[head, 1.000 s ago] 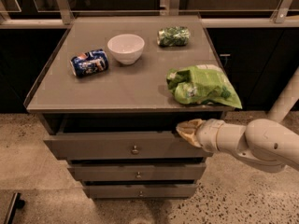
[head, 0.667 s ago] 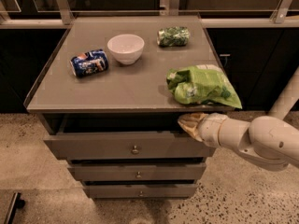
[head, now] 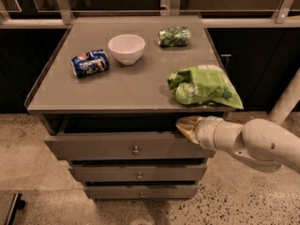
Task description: Open top drawer
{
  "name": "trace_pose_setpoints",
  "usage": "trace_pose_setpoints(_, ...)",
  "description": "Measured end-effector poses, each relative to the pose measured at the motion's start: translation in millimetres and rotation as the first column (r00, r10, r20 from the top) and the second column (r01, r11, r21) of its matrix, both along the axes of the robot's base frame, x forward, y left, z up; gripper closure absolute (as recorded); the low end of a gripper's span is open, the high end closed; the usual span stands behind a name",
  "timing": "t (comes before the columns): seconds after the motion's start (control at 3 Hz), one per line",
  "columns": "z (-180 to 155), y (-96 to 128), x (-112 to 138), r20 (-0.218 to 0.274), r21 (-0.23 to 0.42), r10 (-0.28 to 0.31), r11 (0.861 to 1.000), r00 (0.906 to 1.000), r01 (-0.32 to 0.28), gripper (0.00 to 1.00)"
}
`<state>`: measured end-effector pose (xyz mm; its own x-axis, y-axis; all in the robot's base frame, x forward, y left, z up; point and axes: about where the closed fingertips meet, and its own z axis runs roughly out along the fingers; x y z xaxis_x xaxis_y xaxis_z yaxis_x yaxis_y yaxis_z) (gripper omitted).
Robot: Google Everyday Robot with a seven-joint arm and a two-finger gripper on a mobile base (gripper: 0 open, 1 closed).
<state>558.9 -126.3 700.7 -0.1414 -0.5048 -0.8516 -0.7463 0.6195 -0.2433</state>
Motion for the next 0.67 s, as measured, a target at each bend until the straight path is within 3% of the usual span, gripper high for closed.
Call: trace_pose_setpoints(0.67,-20.6,2.2,18.2,-0.019,-0.058,-0.04,0.998,0.999,0.039,1.0)
